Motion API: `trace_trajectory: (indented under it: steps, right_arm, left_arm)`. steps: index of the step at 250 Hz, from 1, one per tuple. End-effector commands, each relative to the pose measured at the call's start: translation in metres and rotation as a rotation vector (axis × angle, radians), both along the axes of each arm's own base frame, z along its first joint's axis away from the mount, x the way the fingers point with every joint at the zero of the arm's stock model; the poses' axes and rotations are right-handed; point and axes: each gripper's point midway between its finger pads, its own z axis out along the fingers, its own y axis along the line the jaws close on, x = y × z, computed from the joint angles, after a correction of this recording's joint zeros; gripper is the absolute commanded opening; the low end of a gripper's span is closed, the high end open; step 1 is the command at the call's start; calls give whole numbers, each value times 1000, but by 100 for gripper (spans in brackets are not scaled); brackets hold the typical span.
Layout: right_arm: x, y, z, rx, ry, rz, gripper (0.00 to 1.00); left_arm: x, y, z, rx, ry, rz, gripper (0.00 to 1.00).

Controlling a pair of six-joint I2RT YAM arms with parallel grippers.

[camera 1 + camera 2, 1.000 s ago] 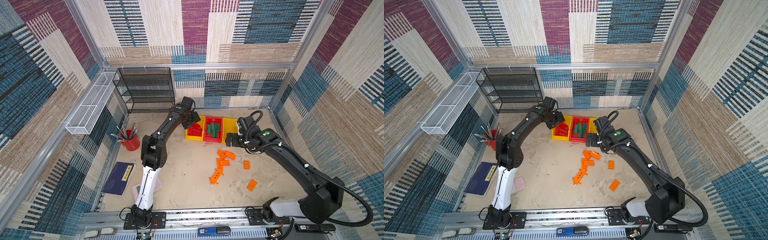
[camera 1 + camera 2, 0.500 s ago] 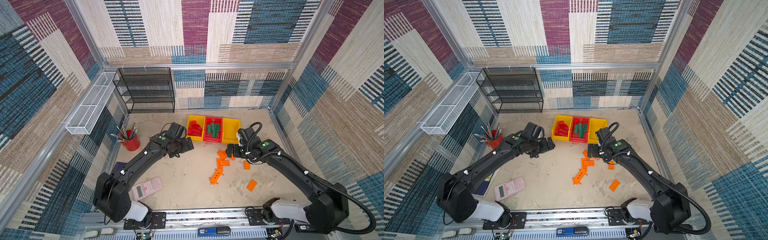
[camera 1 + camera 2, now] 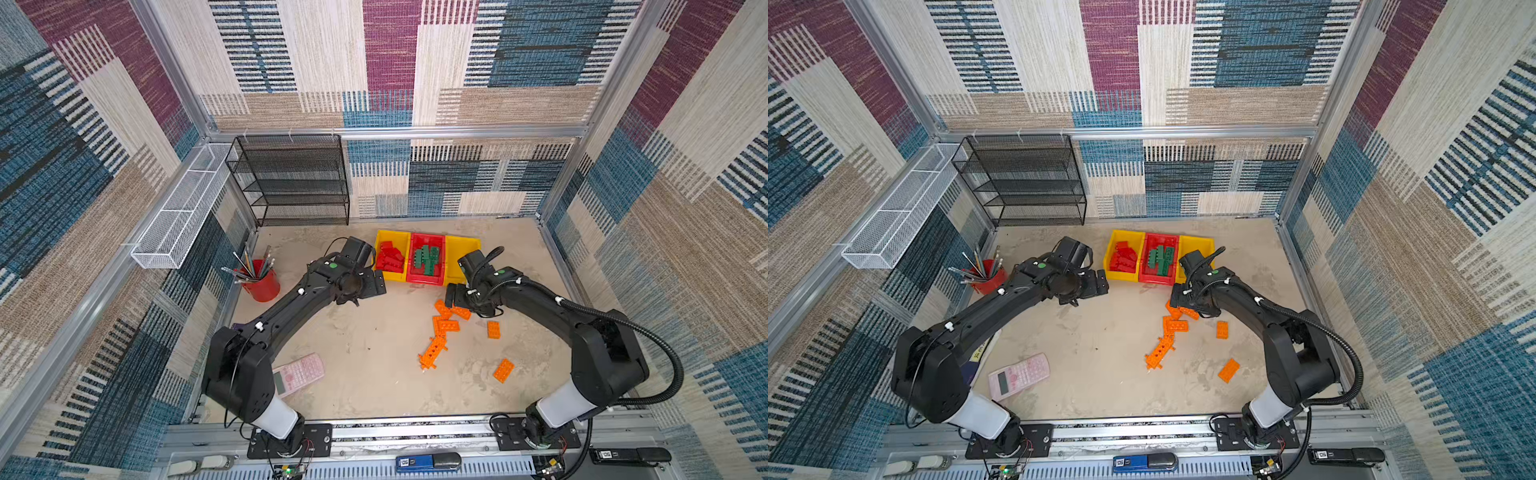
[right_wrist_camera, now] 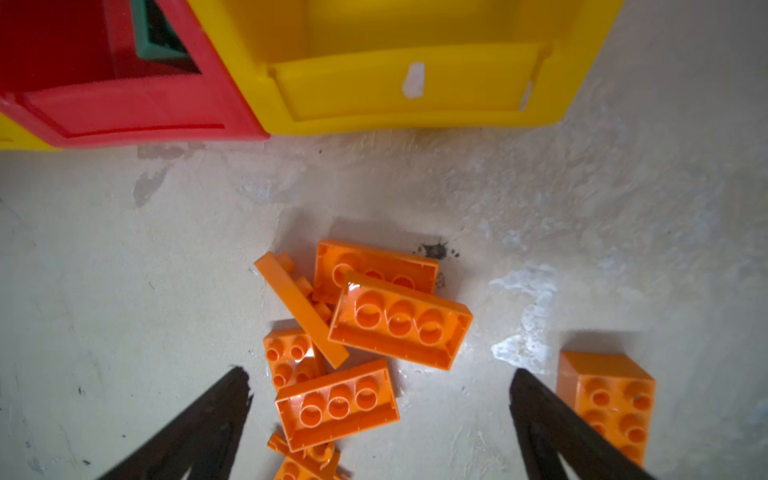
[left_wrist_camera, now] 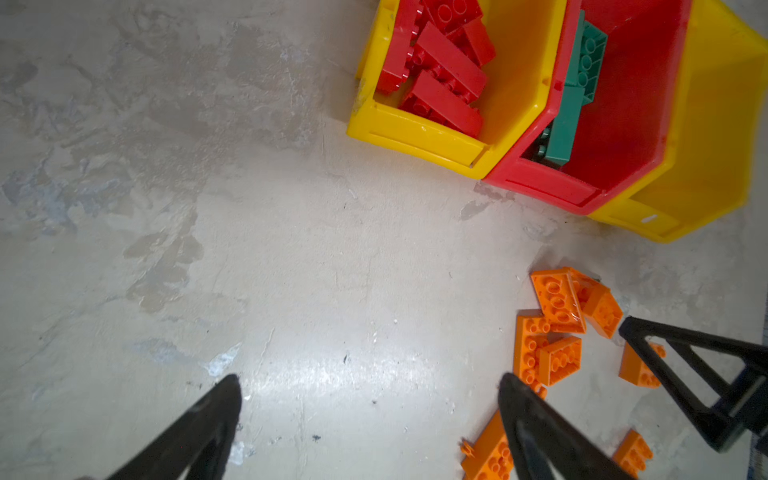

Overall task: Sort the legos into containers by color
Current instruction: 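Move the right gripper over the orange bricks while the left gripper draws back, then lower the right gripper onto an orange brick and close it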

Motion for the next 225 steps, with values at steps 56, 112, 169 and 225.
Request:
trace_trajectory:
  steps: [56,112,169,225]
  right_arm:
    - [-1,8,-17,101,38,-170,98]
    - [6,15,-21,134,35,-162,92]
    - [11,7,-28,118,42,-169,90]
    - [8,3,-30,108,34,-149,89]
  left_arm:
    - [10,-12,-5,-38,29,-109,97]
    - [10,-24,-4,-94,32,-149,97]
    - [11,-20,-2,-73,20,-147,97]
    - [8,-18,-4,-75,22,-140,97]
